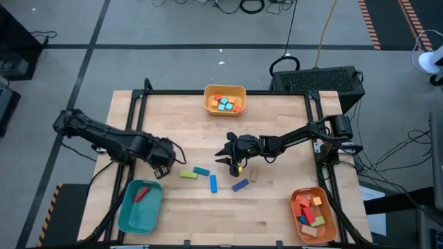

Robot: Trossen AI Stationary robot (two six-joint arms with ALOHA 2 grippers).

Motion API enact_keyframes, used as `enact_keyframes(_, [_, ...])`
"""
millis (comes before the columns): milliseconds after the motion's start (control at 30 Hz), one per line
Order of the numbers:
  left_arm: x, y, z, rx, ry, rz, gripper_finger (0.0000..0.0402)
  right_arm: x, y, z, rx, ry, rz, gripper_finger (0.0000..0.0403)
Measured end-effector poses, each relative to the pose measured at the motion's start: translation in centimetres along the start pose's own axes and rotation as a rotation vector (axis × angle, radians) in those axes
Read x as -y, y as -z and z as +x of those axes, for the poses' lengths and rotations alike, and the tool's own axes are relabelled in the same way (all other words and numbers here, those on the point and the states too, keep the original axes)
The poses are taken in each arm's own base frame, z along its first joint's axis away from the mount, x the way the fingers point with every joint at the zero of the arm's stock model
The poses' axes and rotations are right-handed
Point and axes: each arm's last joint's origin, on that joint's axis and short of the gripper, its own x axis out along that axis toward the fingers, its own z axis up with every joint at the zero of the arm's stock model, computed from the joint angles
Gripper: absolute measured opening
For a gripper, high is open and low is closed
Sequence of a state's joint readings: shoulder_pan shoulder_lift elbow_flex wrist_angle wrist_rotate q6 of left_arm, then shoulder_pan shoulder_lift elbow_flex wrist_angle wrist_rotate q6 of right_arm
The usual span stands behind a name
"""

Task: Sort blocks by size
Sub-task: Put the small dark green rectangle block into the green bin

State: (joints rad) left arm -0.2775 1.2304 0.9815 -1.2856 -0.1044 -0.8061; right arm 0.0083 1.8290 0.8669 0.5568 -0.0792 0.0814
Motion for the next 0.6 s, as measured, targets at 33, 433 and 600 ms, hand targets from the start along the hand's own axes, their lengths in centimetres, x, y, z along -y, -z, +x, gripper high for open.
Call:
enact_keyframes(33, [0.1,-0.1,-0.6,0.003,0.016,0.002,0.0107,0.0,0.0,0.0,0.0,0.0,0.0,0.0098])
enact_keyframes(433, [3.8,3.5,-2.3,-0.196,0.224,0.054,0.0107,0.0,0.2,0.0,-0.025,0.002,-0.016,0.0098])
enact_keyframes(600, [6.0,5.1,-2.2,-0.197,0.269,0.065,0.0107,0.0,0.2,0.0,-0.025,0.002,-0.017,0.0098])
